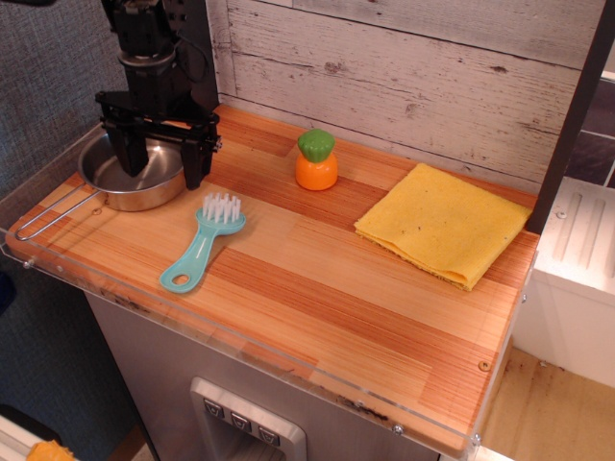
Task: Pick up the silver pan and put it on above the yellow cloth on table
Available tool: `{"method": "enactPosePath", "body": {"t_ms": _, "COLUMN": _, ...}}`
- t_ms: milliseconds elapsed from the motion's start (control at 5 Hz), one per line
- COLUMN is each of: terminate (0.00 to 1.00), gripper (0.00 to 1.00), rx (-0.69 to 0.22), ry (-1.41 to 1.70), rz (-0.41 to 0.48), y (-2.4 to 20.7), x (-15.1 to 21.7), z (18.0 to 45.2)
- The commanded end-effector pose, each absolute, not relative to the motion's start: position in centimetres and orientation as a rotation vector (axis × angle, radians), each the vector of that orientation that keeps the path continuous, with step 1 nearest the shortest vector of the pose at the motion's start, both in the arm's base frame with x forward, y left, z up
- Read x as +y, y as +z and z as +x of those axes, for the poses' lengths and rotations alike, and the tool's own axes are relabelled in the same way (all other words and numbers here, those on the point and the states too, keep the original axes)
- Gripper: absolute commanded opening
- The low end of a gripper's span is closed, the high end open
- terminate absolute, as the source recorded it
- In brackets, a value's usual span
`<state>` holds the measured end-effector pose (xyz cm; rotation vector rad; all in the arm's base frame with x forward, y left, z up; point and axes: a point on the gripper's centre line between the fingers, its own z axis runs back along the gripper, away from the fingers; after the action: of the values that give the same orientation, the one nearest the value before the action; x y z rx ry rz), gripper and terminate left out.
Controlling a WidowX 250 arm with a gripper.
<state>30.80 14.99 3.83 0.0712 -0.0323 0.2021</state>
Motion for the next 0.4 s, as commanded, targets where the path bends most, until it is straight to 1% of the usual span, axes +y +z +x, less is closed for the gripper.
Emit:
{"method": "enactPosePath", "body": {"t_ms": 0, "terminate": 0.0, "gripper": 1.0, "rx": -0.053, "ry": 0.197, "rz": 0.093, "y": 3.82, "x": 16.17, "z": 31.26}}
{"method": "enactPosePath", "body": {"t_ms": 200, "terminate": 0.0, "gripper": 1.0, "rx": -0.05, "ry": 0.2, "rz": 0.076, "y": 3.29, "x": 16.55, "z": 31.12}}
